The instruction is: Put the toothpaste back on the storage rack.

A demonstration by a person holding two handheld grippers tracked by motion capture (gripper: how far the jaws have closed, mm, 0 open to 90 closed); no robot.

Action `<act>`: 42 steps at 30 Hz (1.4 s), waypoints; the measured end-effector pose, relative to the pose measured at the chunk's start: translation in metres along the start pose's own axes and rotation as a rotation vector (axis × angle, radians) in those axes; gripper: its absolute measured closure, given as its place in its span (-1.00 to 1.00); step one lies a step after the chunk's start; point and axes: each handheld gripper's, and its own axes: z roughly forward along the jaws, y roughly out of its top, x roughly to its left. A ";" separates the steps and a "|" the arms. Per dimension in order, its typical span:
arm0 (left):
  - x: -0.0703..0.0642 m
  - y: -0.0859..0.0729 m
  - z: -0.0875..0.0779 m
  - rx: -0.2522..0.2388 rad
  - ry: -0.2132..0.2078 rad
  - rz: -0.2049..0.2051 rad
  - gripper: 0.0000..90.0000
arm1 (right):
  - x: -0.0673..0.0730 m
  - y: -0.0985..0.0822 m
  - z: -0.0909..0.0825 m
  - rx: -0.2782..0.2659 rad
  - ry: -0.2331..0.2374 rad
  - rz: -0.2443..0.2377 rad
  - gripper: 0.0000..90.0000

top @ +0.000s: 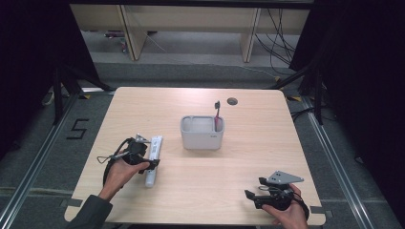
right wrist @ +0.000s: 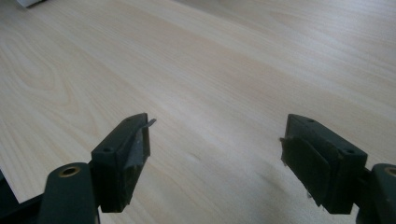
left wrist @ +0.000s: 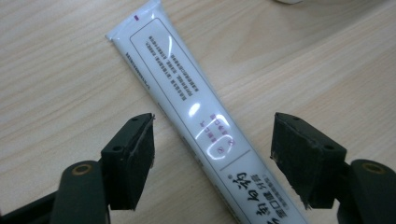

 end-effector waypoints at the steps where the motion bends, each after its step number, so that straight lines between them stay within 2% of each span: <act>1: 0.001 0.001 0.001 0.014 -0.001 0.006 -0.31 | 0.000 0.000 0.000 -0.004 0.000 -0.005 -0.46; 3: 0.001 0.002 0.004 0.007 0.006 0.009 -0.29 | 0.000 0.000 0.000 -0.003 0.000 -0.003 -0.46; 4: 0.002 0.004 0.004 0.028 0.002 0.004 -0.27 | -0.001 0.000 0.000 -0.010 0.000 -0.015 -0.46; 5: 0.001 0.004 0.005 0.012 0.009 -0.005 -0.26 | -0.001 0.000 0.000 -0.007 0.002 -0.013 -0.46; 6: 0.003 0.006 0.004 0.032 0.002 0.009 -0.25 | 0.000 0.000 0.000 -0.007 0.003 -0.011 -0.46; 7: 0.003 0.006 0.006 0.022 0.004 0.001 -0.23 | -0.001 0.000 0.001 -0.011 0.004 -0.015 -0.46; 8: 0.004 0.007 0.007 0.028 -0.003 0.002 -0.22 | -0.002 0.001 0.001 -0.018 -0.007 -0.042 -0.45; 9: 0.004 0.008 0.008 0.034 -0.001 -0.004 -0.21 | -0.002 0.000 0.001 -0.016 -0.006 -0.042 -0.45; 10: 0.004 0.009 0.010 0.030 -0.002 -0.006 -0.20 | -0.001 0.000 0.001 -0.008 0.001 -0.020 -0.45; 11: 0.005 0.010 0.011 0.055 -0.010 -0.004 -0.19 | 0.000 0.000 0.001 -0.006 0.002 -0.014 -0.45; 12: 0.004 0.010 0.013 0.045 -0.007 -0.011 -0.19 | -0.001 0.000 0.001 -0.011 -0.001 -0.025 -0.45; 13: 0.005 0.012 0.013 0.064 -0.013 0.000 -0.18 | -0.002 0.001 0.000 -0.017 -0.006 -0.044 -0.45; 14: 0.004 0.012 0.014 0.055 -0.007 -0.004 -0.17 | -0.002 0.001 0.000 -0.017 -0.006 -0.042 -0.45; 15: 0.004 0.012 0.015 0.058 -0.009 -0.005 -0.15 | -0.001 0.000 0.001 -0.012 0.002 -0.021 -0.45; 16: 0.004 0.014 0.014 0.080 -0.015 0.010 -0.12 | -0.001 0.000 0.000 -0.009 0.001 -0.019 -0.45; 18: 0.003 0.014 0.015 0.067 -0.004 0.020 -0.11 | -0.001 0.001 0.000 -0.016 0.001 -0.032 -0.44; 22: 0.004 0.017 0.016 0.100 -0.001 0.034 -0.06 | -0.002 0.001 0.000 -0.012 0.002 -0.040 -0.44; 24: 0.004 0.017 0.017 0.101 -0.009 0.036 -0.04 | -0.001 0.001 0.000 -0.012 0.014 -0.034 -0.44; 28: 0.004 0.015 0.017 0.123 -0.024 0.057 0.11 | -0.001 0.001 0.000 -0.007 0.024 -0.025 -0.44; 29: 0.004 0.014 0.016 0.124 -0.024 0.056 0.15 | -0.001 0.001 0.000 -0.015 0.017 -0.036 -0.43; 32: 0.004 0.013 0.016 0.124 -0.028 0.076 0.27 | 0.000 0.002 -0.002 -0.017 0.003 -0.009 -0.43; 33: 0.005 0.014 0.016 0.137 -0.037 0.077 0.29 | -0.002 0.002 -0.002 -0.027 -0.004 -0.035 -0.43; 35: 0.005 0.014 0.017 0.143 -0.041 0.074 0.30 | -0.003 0.002 -0.003 -0.019 0.006 -0.030 -0.43; 38: 0.005 0.018 0.017 0.176 -0.039 0.094 0.29 | -0.002 0.002 -0.002 -0.026 0.001 -0.033 -0.42; 39: 0.004 0.020 0.018 0.182 -0.041 0.091 0.29 | 0.000 0.002 -0.002 -0.017 0.009 -0.005 -0.42; 40: 0.004 0.021 0.018 0.191 -0.039 0.093 0.29 | -0.002 0.002 -0.002 -0.021 0.003 -0.033 -0.42; 42: 0.004 0.023 0.019 0.200 -0.041 0.090 0.28 | -0.001 0.002 -0.001 -0.021 0.015 -0.028 -0.42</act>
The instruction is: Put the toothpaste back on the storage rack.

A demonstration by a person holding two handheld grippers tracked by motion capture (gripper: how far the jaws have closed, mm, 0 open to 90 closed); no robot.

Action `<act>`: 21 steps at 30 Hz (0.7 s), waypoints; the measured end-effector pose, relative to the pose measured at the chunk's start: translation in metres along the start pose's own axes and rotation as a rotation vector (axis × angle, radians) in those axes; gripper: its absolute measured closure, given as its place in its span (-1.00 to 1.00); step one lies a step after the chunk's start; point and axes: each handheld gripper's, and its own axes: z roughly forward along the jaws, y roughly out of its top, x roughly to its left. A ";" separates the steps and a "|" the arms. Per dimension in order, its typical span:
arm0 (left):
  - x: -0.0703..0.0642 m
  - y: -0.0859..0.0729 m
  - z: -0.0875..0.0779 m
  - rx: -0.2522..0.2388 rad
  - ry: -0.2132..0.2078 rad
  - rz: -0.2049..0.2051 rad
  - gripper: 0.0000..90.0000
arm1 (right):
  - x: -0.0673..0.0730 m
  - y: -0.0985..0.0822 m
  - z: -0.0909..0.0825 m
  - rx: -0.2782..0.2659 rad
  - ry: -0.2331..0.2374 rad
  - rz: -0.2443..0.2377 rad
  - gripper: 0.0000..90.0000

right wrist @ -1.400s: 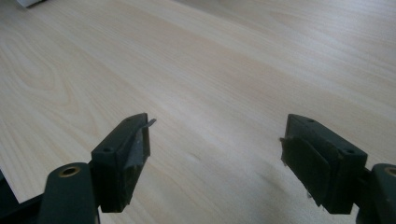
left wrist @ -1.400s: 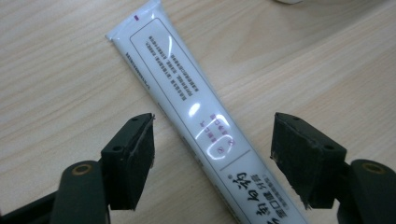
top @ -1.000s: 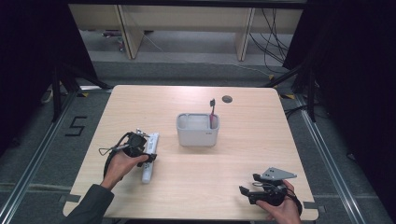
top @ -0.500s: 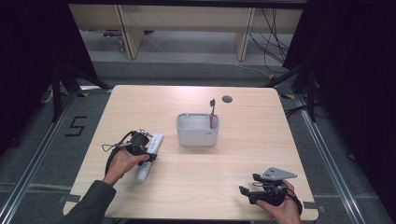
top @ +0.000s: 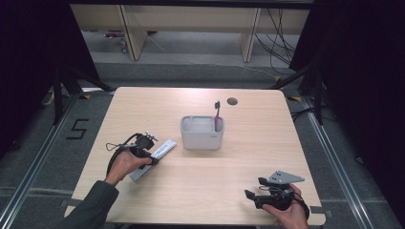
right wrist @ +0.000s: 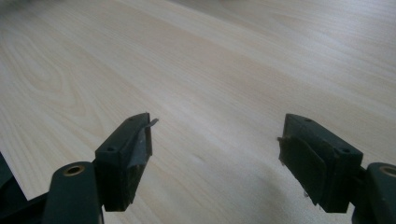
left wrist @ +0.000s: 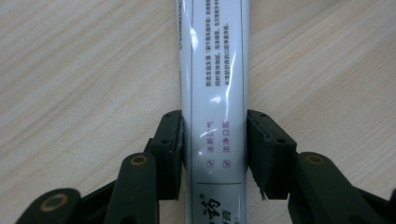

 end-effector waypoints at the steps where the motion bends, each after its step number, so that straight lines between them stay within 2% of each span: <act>1: 0.001 0.001 0.000 0.013 -0.005 0.002 0.27 | 0.000 0.000 0.000 -0.001 -0.001 -0.001 -0.42; 3: 0.001 0.003 0.001 0.019 -0.007 0.001 0.26 | -0.001 0.000 -0.001 -0.001 -0.010 -0.008 -0.42; 4: 0.000 0.005 0.000 0.034 -0.001 0.006 0.27 | 0.001 0.000 -0.001 0.003 -0.003 0.013 -0.42; 5: 0.000 0.005 0.001 0.038 0.002 0.015 0.28 | 0.000 0.000 -0.001 -0.001 -0.010 -0.004 -0.42; 9: 0.000 0.007 -0.001 0.073 -0.005 0.030 0.33 | -0.001 0.000 0.000 0.000 -0.009 -0.003 -0.42; 12: -0.002 0.006 -0.004 0.074 0.000 0.046 0.42 | -0.001 0.000 -0.001 -0.001 -0.003 0.002 -0.42; 13: -0.002 0.005 -0.006 0.078 0.006 0.066 0.46 | -0.001 0.000 -0.001 -0.002 -0.004 0.002 -0.42; 19: -0.001 0.000 -0.010 0.101 -0.003 0.107 0.54 | -0.002 0.000 -0.001 -0.003 -0.003 0.005 -0.41; 21: 0.000 -0.001 -0.011 0.089 -0.004 0.109 0.55 | -0.002 0.000 -0.001 -0.008 -0.004 0.001 -0.40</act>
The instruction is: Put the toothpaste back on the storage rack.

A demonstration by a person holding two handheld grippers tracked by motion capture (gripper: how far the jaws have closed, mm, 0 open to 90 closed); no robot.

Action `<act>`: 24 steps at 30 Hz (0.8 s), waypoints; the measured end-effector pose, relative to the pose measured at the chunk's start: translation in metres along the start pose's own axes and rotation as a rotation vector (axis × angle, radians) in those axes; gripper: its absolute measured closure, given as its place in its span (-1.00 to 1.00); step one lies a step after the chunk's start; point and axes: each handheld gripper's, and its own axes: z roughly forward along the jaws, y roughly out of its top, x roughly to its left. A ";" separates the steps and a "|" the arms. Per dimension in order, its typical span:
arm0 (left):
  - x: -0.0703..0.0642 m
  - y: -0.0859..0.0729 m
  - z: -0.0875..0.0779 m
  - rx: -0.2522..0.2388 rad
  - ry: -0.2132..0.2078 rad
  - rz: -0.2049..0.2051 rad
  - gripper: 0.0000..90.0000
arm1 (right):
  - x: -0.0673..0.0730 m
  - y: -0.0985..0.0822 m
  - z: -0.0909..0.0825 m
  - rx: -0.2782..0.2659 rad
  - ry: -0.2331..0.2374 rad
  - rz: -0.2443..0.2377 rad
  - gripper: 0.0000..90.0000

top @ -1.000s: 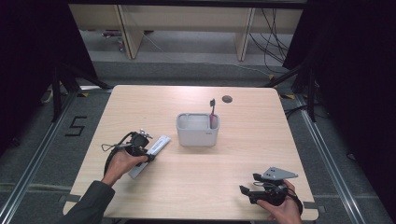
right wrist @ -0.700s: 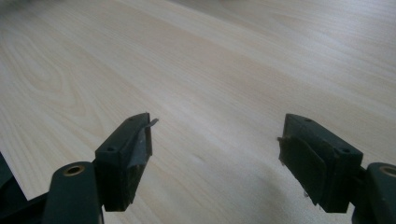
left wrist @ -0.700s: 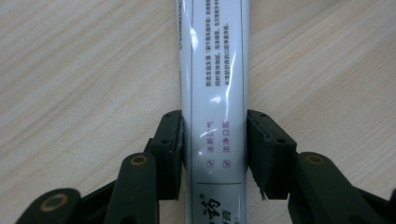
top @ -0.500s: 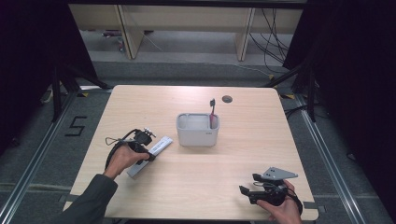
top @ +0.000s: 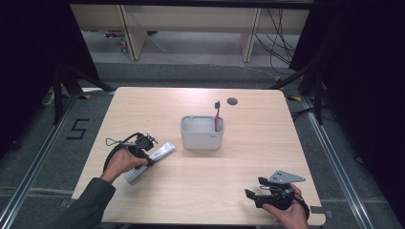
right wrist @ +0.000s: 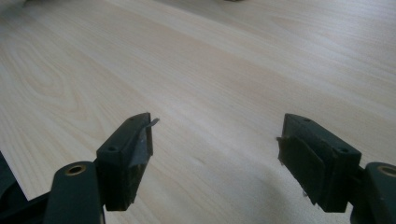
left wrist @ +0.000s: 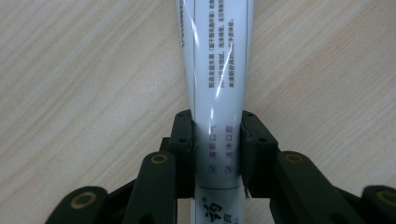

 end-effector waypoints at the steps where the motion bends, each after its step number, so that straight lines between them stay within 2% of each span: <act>1: 0.000 -0.001 -0.001 0.008 -0.004 0.004 0.56 | 0.000 0.000 0.001 -0.006 -0.002 0.000 -0.40; 2: 0.001 -0.001 -0.001 0.001 -0.002 0.018 0.57 | 0.000 0.000 0.001 -0.006 0.000 0.003 -0.40; 5: 0.004 -0.006 -0.003 -0.017 -0.004 0.006 0.57 | 0.000 0.000 0.001 -0.007 0.004 0.003 -0.40; 6: 0.005 -0.007 -0.005 -0.019 0.001 0.013 0.57 | 0.000 0.000 0.001 -0.007 -0.001 0.002 -0.40; 7: 0.006 -0.008 -0.006 -0.030 -0.001 0.017 0.57 | 0.001 0.000 0.000 0.005 0.014 0.033 -0.40; 8: 0.006 -0.010 -0.008 -0.037 -0.006 0.011 0.57 | -0.001 0.000 0.000 -0.003 0.004 0.006 -0.40; 14: 0.009 -0.015 -0.021 -0.117 -0.009 -0.008 0.58 | -0.001 0.000 0.000 -0.007 0.005 0.018 -0.40; 19: 0.015 -0.016 -0.041 -0.259 0.008 -0.039 0.58 | -0.001 0.000 0.000 -0.013 0.000 0.018 -0.40; 20: 0.016 -0.016 -0.044 -0.273 0.011 -0.045 0.58 | 0.001 0.000 0.000 -0.007 0.005 0.040 -0.40; 21: 0.017 -0.015 -0.049 -0.314 0.027 -0.046 0.58 | 0.001 0.000 0.000 -0.001 0.010 0.051 -0.40; 24: 0.017 -0.014 -0.056 -0.374 0.035 -0.058 0.58 | 0.000 0.000 0.000 -0.012 0.004 0.037 -0.40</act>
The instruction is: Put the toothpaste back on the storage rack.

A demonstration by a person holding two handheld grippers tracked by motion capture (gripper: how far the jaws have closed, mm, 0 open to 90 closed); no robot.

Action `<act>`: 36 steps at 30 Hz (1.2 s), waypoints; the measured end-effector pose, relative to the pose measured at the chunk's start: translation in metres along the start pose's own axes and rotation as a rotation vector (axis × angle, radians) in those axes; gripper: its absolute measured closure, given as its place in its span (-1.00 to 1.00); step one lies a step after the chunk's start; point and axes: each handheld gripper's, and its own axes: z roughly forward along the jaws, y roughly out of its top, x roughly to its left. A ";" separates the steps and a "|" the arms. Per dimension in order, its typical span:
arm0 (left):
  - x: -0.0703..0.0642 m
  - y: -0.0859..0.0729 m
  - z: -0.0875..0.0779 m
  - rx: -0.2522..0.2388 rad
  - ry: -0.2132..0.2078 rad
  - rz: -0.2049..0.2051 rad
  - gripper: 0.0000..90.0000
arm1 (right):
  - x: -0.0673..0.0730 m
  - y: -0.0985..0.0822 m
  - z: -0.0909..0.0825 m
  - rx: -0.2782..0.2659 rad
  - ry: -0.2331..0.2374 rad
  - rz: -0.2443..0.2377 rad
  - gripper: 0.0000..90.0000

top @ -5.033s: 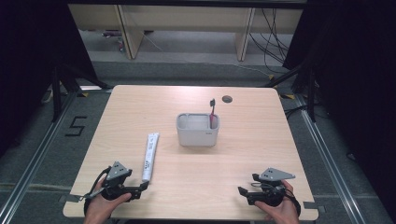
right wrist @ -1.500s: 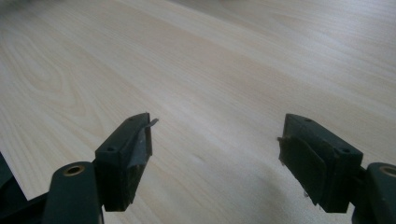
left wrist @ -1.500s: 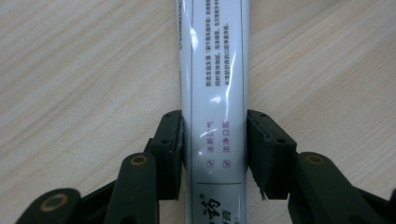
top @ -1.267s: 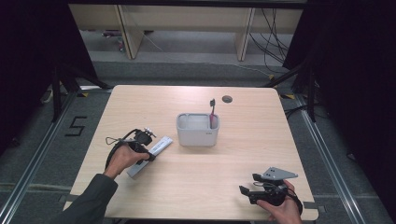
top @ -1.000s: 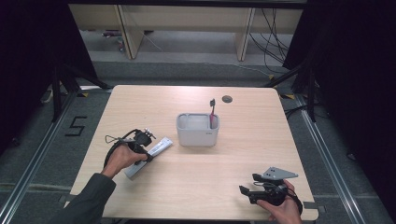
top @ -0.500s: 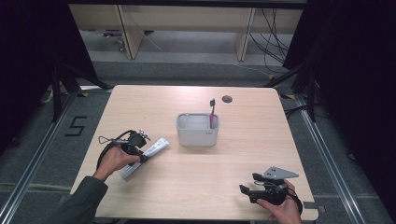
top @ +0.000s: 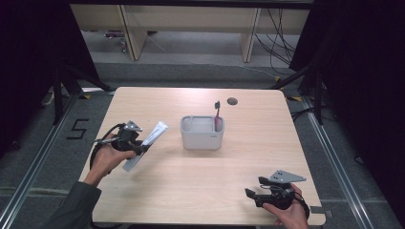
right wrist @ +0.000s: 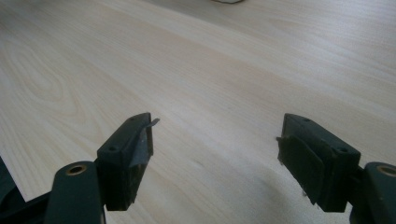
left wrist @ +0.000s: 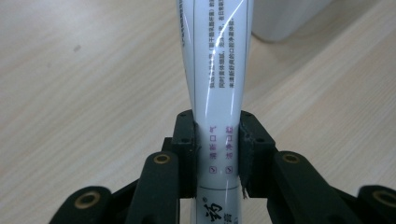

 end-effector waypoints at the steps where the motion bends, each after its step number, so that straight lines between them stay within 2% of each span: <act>1: 0.000 0.002 -0.003 -0.016 -0.006 0.002 0.58 | 0.000 0.000 0.000 0.002 -0.002 0.004 -0.40; 4: 0.002 0.004 -0.008 -0.060 -0.009 -0.013 0.58 | -0.001 0.000 -0.001 0.006 0.008 0.007 -0.40; 9: -0.002 0.008 -0.012 -0.172 0.021 -0.027 0.59 | -0.003 0.000 -0.001 -0.008 -0.001 0.002 -0.40; 10: -0.002 0.009 -0.012 -0.179 0.009 -0.029 0.59 | -0.002 0.000 -0.001 0.000 0.003 0.011 -0.40; 12: -0.006 0.012 -0.013 -0.229 0.004 -0.064 0.59 | -0.002 0.000 0.001 -0.014 0.011 0.011 -0.40; 13: -0.006 0.014 -0.014 -0.243 0.002 -0.071 0.59 | -0.002 0.000 0.000 -0.011 0.000 0.011 -0.40; 14: -0.007 0.015 -0.015 -0.252 -0.004 -0.074 0.59 | 0.000 0.000 -0.001 0.005 0.007 0.039 -0.40; 15: -0.007 0.017 -0.016 -0.274 -0.019 -0.088 0.59 | 0.001 0.000 -0.001 0.009 0.009 0.048 -0.40; 16: -0.008 0.019 -0.015 -0.302 -0.032 -0.100 0.59 | -0.001 0.000 0.000 -0.001 0.015 0.034 -0.40; 17: -0.009 0.021 -0.017 -0.313 -0.028 -0.096 0.59 | -0.001 0.000 -0.001 0.002 0.011 0.032 -0.40; 18: -0.011 0.023 -0.016 -0.331 -0.039 -0.110 0.59 | -0.001 0.000 -0.001 0.007 0.009 0.039 -0.40; 20: -0.015 0.028 -0.016 -0.357 -0.030 -0.110 0.59 | -0.001 0.000 -0.001 0.003 0.007 0.037 -0.40; 22: -0.018 0.033 -0.015 -0.388 -0.052 -0.116 0.58 | -0.001 0.000 -0.001 -0.002 0.005 0.036 -0.40; 26: -0.025 0.043 -0.013 -0.420 -0.054 -0.109 0.59 | -0.002 0.000 -0.001 -0.011 -0.002 0.021 -0.40; 27: -0.027 0.046 -0.012 -0.429 -0.068 -0.114 0.58 | -0.002 0.000 -0.002 -0.013 -0.004 0.017 -0.40; 31: -0.032 0.054 -0.011 -0.474 -0.060 -0.100 0.58 | -0.002 0.000 -0.001 -0.009 -0.002 0.022 -0.40; 33: -0.034 0.057 -0.011 -0.506 -0.063 -0.109 0.58 | -0.003 0.000 -0.001 -0.009 -0.003 0.016 -0.40; 34: -0.035 0.059 -0.010 -0.517 -0.064 -0.106 0.58 | -0.004 0.000 -0.002 -0.014 -0.011 -0.007 -0.40; 36: -0.039 0.064 -0.008 -0.538 -0.066 -0.106 0.58 | -0.005 0.000 -0.001 -0.016 -0.012 -0.012 -0.40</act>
